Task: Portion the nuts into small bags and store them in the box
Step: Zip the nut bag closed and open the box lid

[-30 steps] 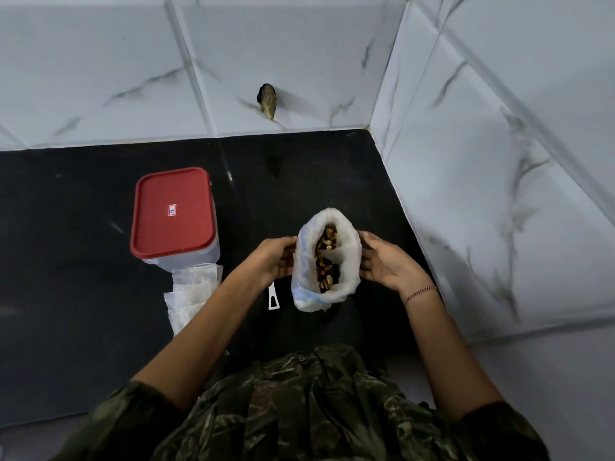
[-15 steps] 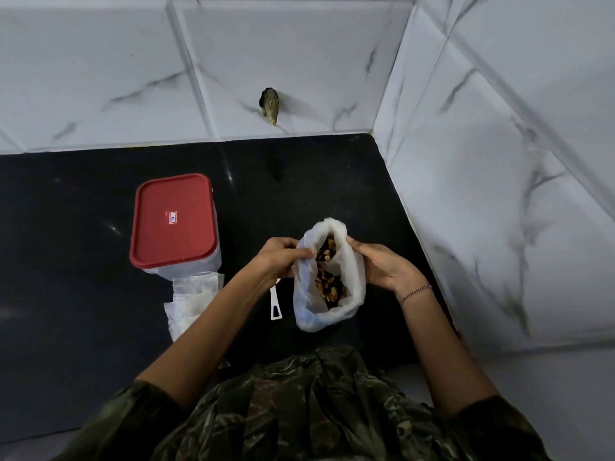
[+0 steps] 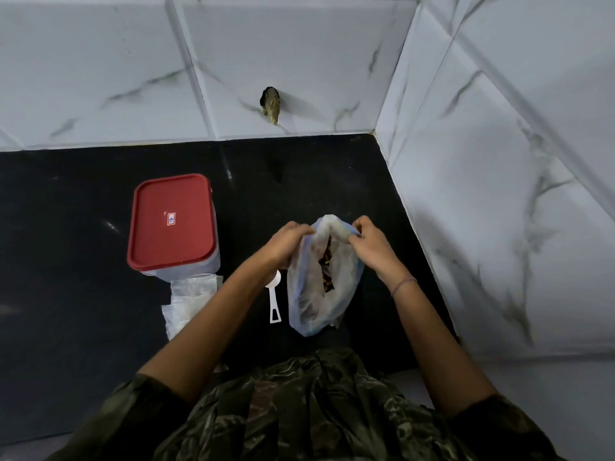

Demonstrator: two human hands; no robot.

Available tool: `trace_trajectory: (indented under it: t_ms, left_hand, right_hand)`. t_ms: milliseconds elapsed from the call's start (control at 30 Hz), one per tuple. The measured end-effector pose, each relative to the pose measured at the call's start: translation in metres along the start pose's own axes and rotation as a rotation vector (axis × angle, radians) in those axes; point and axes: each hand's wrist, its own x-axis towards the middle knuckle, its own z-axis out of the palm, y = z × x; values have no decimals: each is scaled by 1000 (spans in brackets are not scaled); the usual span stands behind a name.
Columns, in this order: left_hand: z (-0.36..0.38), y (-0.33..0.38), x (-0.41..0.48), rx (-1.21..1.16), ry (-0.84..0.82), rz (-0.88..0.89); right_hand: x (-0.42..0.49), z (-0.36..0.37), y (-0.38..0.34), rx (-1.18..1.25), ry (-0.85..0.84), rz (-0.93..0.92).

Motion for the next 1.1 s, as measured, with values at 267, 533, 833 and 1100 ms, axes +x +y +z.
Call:
trace_trajectory:
  t_ms: [267, 533, 833, 1100]
  left_hand:
    - [-24, 1, 15, -288, -187, -75]
    - [-25, 11, 11, -233, -196, 32]
    - [-10, 21, 7, 618, 186, 359]
    - [3, 16, 3, 894, 484, 514]
  right_hand:
    - [17, -17, -3, 629, -285, 341]
    - [24, -24, -4, 579, -442, 248]
    - [23, -25, -26, 193, -403, -21]
    - [8, -4, -41, -254, -104, -423]
